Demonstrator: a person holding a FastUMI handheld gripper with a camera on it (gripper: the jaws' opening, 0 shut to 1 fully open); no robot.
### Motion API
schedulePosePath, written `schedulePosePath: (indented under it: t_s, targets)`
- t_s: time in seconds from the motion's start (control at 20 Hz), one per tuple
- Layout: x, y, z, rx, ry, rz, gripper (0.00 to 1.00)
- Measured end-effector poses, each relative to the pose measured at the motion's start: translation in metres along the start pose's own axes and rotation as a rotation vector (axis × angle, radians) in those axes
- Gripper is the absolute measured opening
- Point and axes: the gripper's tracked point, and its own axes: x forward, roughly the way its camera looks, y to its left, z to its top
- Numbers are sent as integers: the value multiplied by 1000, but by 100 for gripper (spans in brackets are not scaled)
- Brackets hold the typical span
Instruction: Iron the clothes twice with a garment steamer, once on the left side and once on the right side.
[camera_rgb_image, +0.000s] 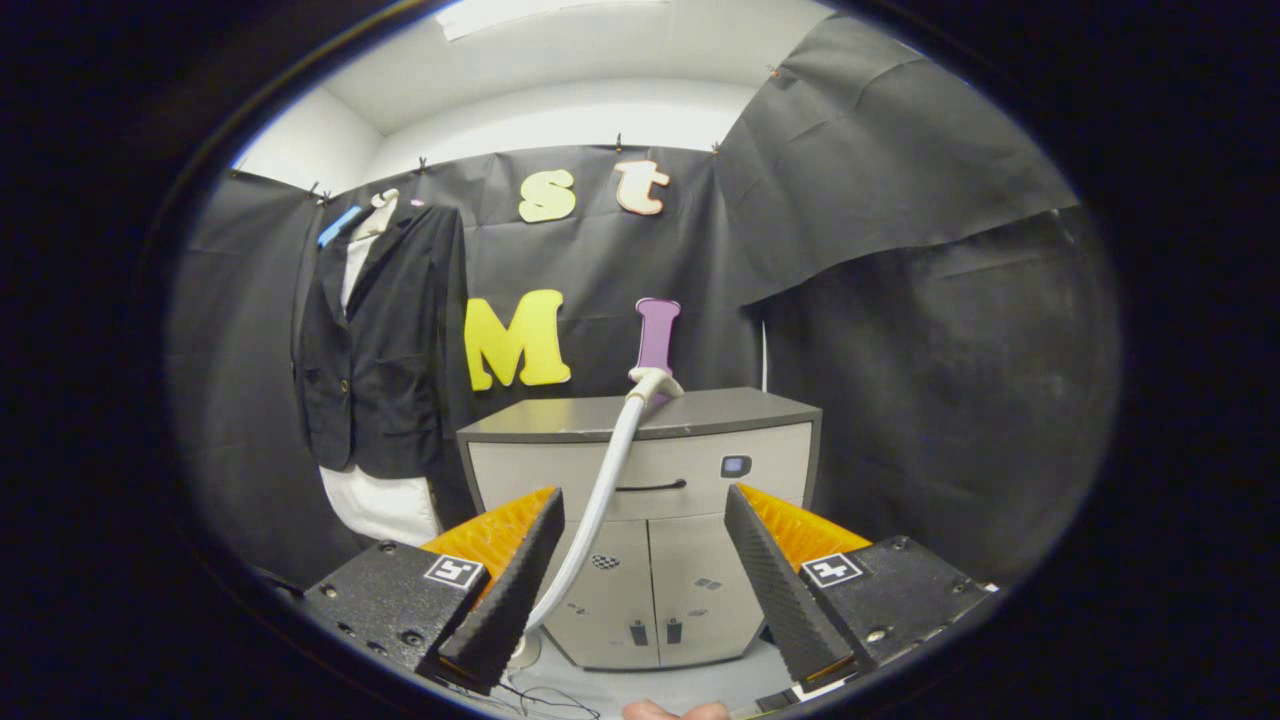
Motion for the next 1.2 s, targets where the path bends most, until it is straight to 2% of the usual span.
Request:
schedulePosePath:
  t_s: [0.35, 0.6, 1.2]
  targets:
    - [1, 7, -5, 23, 22, -5, 100]
    - [2, 11, -4, 15, 13, -47, 100]
    - [3, 60, 9, -10, -4, -103, 100]
